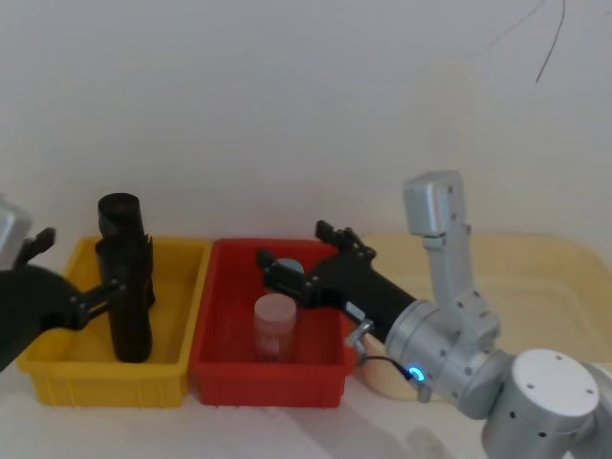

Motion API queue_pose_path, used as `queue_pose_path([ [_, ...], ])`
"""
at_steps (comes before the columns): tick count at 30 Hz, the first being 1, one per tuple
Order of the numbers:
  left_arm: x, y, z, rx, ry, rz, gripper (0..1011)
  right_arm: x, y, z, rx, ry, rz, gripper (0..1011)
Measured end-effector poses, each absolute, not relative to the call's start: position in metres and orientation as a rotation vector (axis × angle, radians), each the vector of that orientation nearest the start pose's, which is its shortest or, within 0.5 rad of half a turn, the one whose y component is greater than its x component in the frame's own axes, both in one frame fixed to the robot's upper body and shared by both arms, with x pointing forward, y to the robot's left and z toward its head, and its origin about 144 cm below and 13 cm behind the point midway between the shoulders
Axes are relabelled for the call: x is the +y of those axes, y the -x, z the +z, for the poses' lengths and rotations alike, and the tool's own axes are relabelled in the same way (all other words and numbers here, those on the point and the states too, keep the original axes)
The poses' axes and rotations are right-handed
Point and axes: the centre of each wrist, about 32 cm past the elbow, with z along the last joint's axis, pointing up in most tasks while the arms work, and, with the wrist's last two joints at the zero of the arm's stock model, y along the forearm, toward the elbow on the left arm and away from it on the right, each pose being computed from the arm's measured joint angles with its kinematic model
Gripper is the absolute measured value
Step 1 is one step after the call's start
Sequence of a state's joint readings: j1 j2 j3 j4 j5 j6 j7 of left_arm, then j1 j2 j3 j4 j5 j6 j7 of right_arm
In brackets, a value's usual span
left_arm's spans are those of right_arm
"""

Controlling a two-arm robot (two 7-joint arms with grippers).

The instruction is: Pick up the garbage bag with the one hand and transfer it to the other hand.

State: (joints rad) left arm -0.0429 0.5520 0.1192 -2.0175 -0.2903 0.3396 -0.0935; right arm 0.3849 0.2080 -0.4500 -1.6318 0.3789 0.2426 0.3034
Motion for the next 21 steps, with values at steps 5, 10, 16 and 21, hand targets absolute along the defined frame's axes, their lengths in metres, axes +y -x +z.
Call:
queue_pose_path([
  [5,0.298,-0.429,1.288,-0.211,-0.153,1.239,1001,-0.135,-0.524,1.27,-0.023,-0.051,-0.759,999],
  [10,0.307,-0.429,1.28,-0.183,-0.129,1.227,1001,-0.129,-0.527,1.27,-0.014,-0.036,-0.741,999],
  [16,0.314,-0.437,1.272,-0.157,-0.083,1.201,1000,-0.126,-0.53,1.27,-0.005,-0.022,-0.731,999],
  [21,0.317,-0.446,1.265,-0.139,-0.037,1.193,1000,-0.126,-0.531,1.269,-0.001,-0.013,-0.726,999],
])
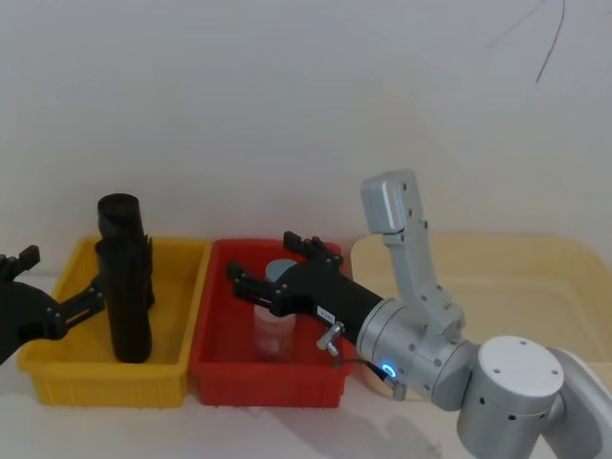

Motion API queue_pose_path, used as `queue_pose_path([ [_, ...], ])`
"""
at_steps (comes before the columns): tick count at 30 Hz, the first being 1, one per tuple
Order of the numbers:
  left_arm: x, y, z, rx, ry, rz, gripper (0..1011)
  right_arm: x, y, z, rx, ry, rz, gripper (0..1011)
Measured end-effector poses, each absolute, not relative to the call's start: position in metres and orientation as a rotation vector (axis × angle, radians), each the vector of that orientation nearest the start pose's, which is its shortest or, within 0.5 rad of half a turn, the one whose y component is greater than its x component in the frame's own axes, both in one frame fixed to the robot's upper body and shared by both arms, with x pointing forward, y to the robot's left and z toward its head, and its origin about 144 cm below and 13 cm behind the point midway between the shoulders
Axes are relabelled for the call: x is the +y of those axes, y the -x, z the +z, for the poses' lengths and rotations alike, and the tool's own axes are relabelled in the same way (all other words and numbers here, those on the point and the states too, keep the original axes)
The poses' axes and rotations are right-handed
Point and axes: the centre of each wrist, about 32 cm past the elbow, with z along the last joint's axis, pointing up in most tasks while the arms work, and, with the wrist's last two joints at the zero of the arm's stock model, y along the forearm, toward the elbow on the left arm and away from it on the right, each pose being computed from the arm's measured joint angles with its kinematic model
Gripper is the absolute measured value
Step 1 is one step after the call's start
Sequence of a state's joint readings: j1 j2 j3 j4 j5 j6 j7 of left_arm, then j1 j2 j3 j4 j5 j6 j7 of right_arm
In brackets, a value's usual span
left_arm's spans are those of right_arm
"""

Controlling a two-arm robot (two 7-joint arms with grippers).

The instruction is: Pick up the garbage bag with the one hand and transfer it to the other hand.

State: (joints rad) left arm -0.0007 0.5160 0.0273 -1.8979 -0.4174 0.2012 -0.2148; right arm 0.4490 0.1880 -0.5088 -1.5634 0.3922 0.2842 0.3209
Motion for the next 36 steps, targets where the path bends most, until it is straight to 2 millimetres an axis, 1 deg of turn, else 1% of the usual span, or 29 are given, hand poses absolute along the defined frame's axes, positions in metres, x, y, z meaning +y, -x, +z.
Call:
queue_pose_path([
  [10,0.316,-0.47,1.254,-0.108,0.034,1.199,1000,-0.126,-0.535,1.265,0.012,0.01,-0.715,999],
  [21,0.308,-0.498,1.245,-0.047,0.099,1.185,1001,-0.128,-0.541,1.26,0.027,0.03,-0.716,999],
  [29,0.303,-0.513,1.241,0.001,0.125,1.155,1001,-0.129,-0.544,1.257,0.037,0.038,-0.719,999],
  [36,0.301,-0.521,1.239,0.03,0.124,1.132,1000,-0.13,-0.548,1.256,0.044,0.042,-0.72,999],
])
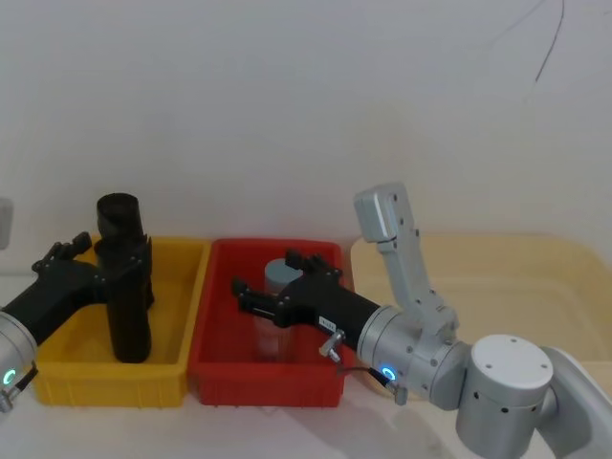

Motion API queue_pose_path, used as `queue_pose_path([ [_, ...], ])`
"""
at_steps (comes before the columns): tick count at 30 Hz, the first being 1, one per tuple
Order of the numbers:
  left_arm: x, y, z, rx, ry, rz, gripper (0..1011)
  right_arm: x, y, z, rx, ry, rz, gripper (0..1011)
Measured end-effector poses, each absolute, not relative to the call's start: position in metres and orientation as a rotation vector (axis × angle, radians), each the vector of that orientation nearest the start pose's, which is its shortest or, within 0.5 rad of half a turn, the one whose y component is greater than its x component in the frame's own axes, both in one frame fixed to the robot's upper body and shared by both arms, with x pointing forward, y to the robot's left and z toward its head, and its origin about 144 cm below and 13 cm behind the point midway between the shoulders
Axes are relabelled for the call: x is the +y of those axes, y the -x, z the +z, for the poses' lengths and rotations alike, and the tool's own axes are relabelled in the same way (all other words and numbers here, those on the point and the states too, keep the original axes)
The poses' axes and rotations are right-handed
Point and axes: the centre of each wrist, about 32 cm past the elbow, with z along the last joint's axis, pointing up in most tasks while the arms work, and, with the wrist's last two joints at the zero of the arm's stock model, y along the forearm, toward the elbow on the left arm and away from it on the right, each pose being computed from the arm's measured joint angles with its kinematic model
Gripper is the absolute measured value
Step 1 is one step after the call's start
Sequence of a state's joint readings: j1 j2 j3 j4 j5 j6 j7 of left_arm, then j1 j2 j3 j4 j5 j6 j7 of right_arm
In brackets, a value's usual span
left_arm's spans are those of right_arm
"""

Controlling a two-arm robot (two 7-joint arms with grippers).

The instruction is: Pick up the garbage bag with the one hand and transfer it to the other hand.

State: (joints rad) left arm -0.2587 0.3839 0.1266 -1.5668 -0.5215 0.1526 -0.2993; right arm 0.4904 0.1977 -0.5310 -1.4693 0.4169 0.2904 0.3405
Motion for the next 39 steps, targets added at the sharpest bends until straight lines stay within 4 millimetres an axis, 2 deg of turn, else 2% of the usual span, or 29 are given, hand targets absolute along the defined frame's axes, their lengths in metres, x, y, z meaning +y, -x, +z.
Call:
queue_pose_path([
  [22,0.302,-0.534,1.237,0.035,0.08,1.152,1001,-0.138,-0.564,1.25,0.057,0.081,-0.747,999],
  [39,0.302,-0.537,1.237,0.034,0.071,1.157,1000,-0.139,-0.582,1.233,0.052,0.184,-0.735,999],
])
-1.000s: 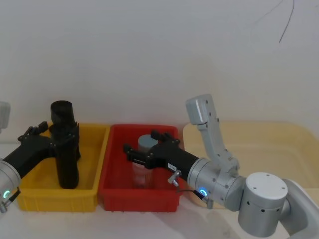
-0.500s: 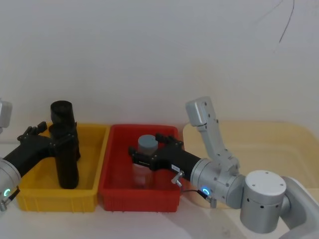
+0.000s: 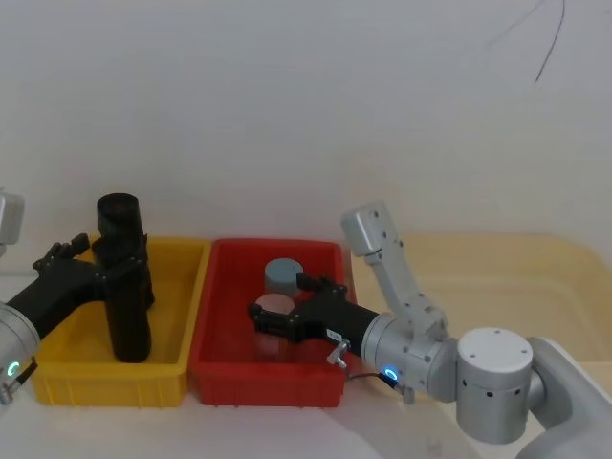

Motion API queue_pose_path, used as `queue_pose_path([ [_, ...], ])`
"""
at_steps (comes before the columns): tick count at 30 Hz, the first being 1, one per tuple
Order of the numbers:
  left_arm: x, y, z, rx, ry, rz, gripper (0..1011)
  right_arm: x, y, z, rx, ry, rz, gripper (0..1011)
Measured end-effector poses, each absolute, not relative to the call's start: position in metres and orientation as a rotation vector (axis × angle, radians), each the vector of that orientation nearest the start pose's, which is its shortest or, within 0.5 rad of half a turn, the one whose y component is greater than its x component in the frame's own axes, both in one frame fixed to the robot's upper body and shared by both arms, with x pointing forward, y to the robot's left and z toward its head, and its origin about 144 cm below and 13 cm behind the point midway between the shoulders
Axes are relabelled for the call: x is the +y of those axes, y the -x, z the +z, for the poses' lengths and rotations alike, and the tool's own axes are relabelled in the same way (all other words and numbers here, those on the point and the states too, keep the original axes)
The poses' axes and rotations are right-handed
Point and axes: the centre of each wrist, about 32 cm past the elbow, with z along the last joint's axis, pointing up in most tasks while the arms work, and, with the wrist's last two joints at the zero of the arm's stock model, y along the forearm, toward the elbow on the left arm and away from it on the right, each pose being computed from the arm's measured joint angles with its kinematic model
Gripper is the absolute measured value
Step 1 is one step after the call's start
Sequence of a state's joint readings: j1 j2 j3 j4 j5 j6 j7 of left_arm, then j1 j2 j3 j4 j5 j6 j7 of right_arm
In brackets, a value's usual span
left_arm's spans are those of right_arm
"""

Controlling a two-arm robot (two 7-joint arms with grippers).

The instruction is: Pick up the garbage bag with the one hand and transfer it to the other hand.

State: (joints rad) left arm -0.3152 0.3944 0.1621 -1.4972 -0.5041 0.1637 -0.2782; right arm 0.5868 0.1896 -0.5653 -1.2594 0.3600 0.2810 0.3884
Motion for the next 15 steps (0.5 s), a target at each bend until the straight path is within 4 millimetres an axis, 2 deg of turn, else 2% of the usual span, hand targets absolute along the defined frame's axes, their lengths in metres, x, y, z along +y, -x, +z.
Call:
queue_pose_path([
  [15,0.302,-0.537,1.237,0.034,0.069,1.158,1000,-0.137,-0.595,1.226,0.049,0.231,-0.724,999],
])
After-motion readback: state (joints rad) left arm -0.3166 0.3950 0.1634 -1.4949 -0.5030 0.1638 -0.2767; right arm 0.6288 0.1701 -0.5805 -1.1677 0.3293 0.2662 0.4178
